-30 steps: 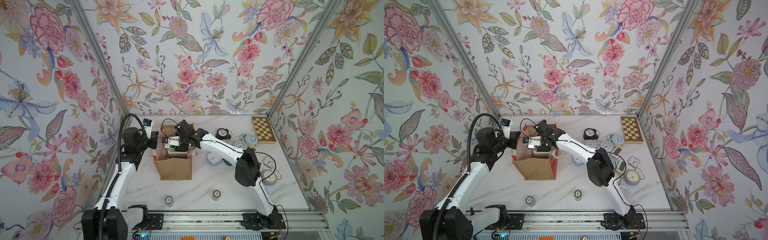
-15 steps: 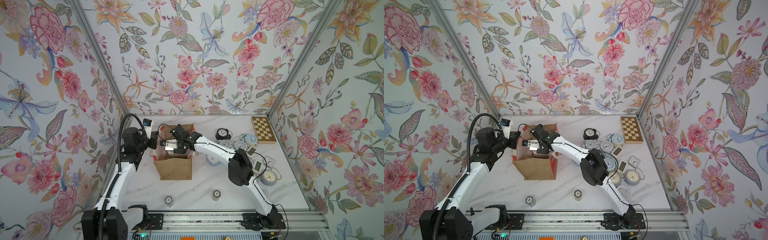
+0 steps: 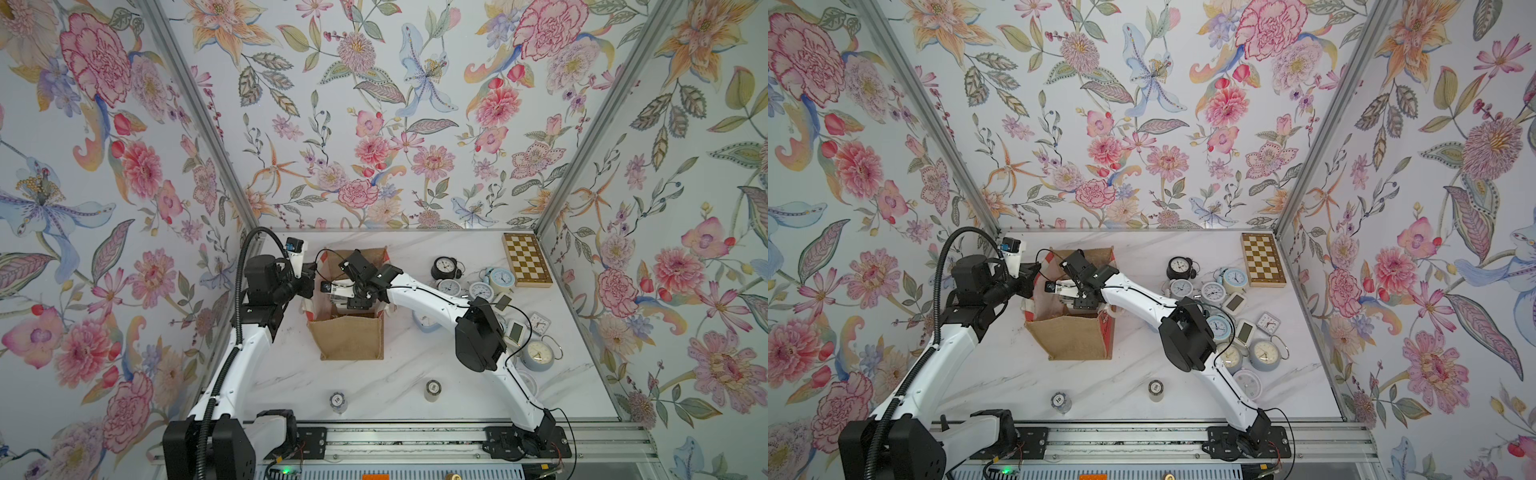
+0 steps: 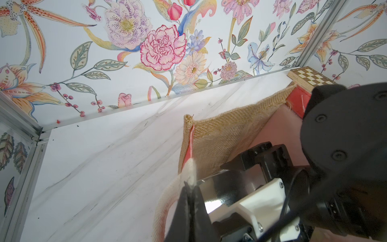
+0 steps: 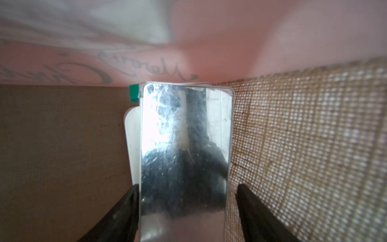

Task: Put the alarm clock into the canvas bag
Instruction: Place the alarm at the canvas bag, then pick up the alarm from the center of the board.

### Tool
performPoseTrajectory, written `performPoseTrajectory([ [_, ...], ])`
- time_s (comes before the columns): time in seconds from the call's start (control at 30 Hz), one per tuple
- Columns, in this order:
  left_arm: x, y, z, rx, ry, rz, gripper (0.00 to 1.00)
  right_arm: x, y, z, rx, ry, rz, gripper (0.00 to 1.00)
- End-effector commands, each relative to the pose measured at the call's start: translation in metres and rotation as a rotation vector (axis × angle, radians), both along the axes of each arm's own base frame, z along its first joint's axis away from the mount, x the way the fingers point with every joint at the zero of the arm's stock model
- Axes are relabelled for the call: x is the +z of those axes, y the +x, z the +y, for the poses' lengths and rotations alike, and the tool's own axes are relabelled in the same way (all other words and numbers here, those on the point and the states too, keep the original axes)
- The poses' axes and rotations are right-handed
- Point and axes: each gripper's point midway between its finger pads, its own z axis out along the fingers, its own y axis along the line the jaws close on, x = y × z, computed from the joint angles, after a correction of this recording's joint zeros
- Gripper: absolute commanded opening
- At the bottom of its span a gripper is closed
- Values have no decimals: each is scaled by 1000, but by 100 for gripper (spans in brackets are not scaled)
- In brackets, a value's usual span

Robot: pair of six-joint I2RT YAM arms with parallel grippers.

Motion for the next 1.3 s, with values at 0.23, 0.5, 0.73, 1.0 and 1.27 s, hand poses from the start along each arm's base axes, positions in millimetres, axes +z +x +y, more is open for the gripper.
performPoseTrajectory([
  [0.23,9,-2,2,3,8,-37,4,51,-21,3,21,100,16,73],
  [0.5,8,-2,1,-1,7,-34,4,89,-49,-6,56,215,105,73],
  [0.73,7,-1,0,-7,3,-28,4,128,-72,-22,80,312,159,73],
  [1.0,7,-1,0,-7,3,-29,4,159,-75,-64,3,393,160,72],
  [1.27,6,-1,0,-10,0,-26,4,163,-61,-131,-193,499,149,72],
])
